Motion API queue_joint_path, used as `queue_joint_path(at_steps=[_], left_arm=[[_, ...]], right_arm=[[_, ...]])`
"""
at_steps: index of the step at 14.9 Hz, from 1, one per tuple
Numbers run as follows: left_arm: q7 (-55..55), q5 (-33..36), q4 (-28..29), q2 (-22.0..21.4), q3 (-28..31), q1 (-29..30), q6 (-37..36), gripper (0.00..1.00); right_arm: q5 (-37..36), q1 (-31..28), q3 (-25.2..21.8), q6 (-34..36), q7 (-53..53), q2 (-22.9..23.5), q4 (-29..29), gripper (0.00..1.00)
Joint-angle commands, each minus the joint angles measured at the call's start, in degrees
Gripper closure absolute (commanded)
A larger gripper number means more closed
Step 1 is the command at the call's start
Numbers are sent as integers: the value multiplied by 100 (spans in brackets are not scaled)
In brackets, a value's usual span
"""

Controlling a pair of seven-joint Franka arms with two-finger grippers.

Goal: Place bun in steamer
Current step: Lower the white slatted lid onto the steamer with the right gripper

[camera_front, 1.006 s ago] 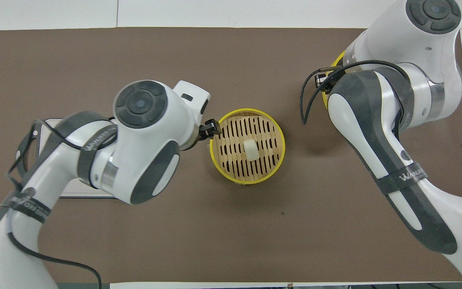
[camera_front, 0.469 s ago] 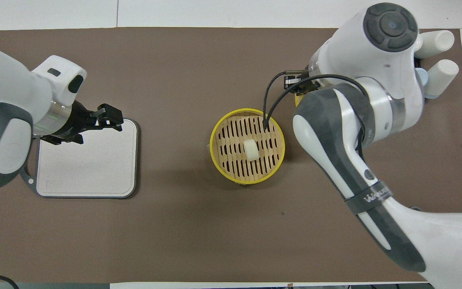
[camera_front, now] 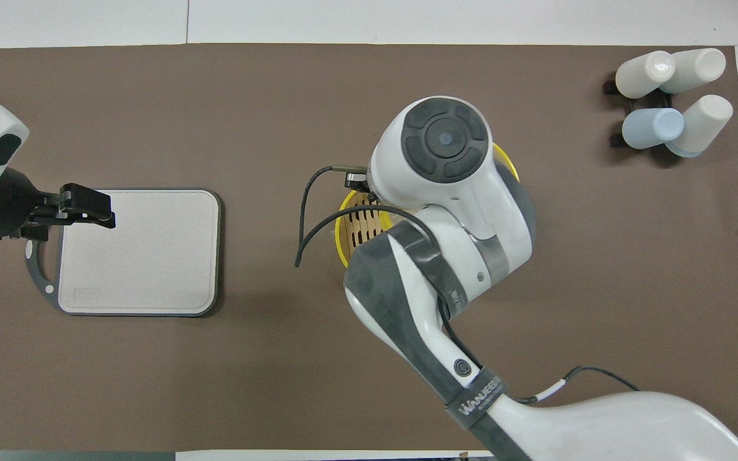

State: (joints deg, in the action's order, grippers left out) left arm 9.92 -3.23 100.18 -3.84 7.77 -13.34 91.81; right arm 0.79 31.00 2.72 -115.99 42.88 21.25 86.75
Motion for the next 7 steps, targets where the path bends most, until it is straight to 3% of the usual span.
queue_joint_path(at_steps=[1, 4, 7], left_arm=[[-366, 278, 19, -213, -56, 60, -312, 0], [-552, 314, 10, -371, -48, 69, -480, 0], [-587, 393, -34, -398, -48, 95, -506, 0]], right_arm=[[-44, 301, -35, -90, 492, 133, -8, 100], [-193, 670, -62, -29, 985, 528, -430, 100], [-290, 671, -53, -72, 977, 547, -431, 100]])
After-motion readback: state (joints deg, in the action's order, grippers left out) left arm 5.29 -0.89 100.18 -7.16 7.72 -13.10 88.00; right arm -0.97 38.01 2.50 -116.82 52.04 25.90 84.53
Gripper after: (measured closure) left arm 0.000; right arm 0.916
